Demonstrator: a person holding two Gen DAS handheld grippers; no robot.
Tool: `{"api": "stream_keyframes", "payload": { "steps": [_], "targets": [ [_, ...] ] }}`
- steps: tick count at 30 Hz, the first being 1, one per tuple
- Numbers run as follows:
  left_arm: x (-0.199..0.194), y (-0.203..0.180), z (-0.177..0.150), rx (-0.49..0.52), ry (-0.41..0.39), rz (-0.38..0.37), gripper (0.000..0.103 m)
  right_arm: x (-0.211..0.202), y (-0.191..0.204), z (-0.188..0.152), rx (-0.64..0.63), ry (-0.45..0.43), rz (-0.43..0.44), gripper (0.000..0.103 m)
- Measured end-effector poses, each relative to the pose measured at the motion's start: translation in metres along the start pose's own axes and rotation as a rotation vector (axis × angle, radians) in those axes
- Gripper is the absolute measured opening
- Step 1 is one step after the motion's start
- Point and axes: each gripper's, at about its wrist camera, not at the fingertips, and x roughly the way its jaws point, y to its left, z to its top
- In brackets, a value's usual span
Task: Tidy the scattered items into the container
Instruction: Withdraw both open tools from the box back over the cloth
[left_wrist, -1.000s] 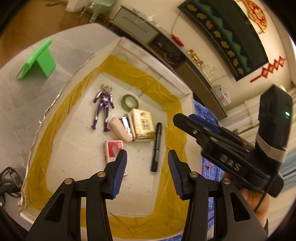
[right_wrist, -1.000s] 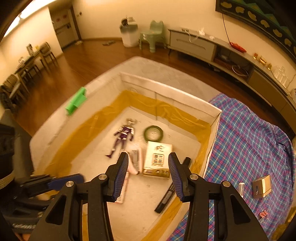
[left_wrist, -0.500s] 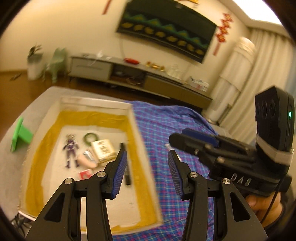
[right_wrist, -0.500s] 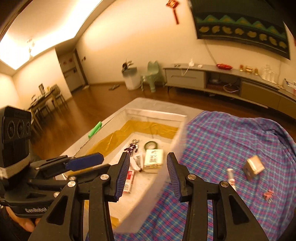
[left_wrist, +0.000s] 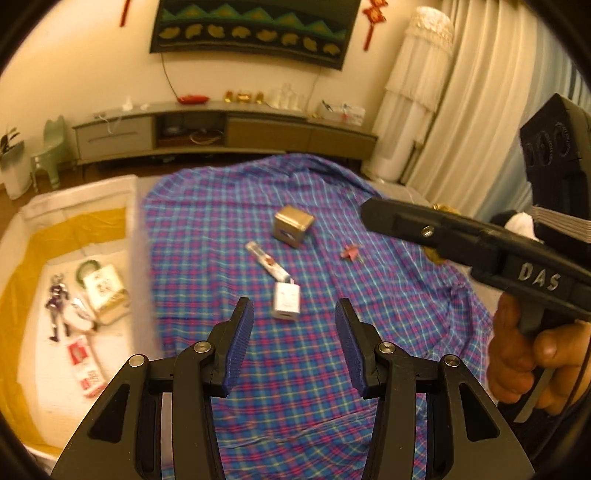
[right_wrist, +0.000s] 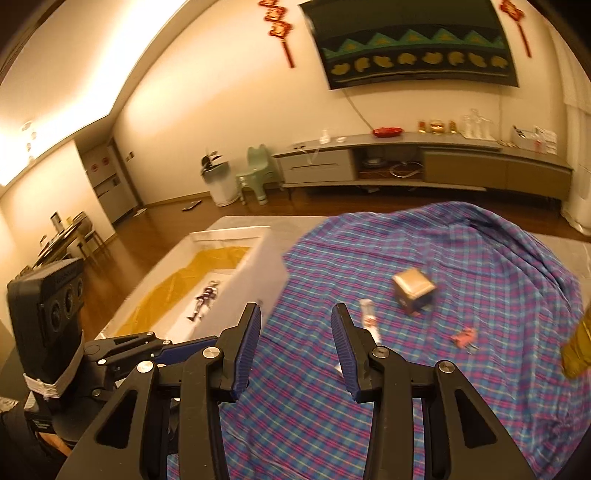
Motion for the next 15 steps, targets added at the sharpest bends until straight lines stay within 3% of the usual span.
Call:
{"api": "stream_keyframes", "payload": {
  "steps": [6,15],
  "targets": [
    [0.044,-0.013,-0.005,-0.005,0.091,0.004,0.049,0.001,-0.049,-0.013,0.044,0.032,-0.076,0.042],
    [0.098,-0.012,-0.01,-0.037,0.18,0.013,0.049,0.054,-0.116,-0.028,0.039,0.184,-0.246,0.042]
  ]
}}
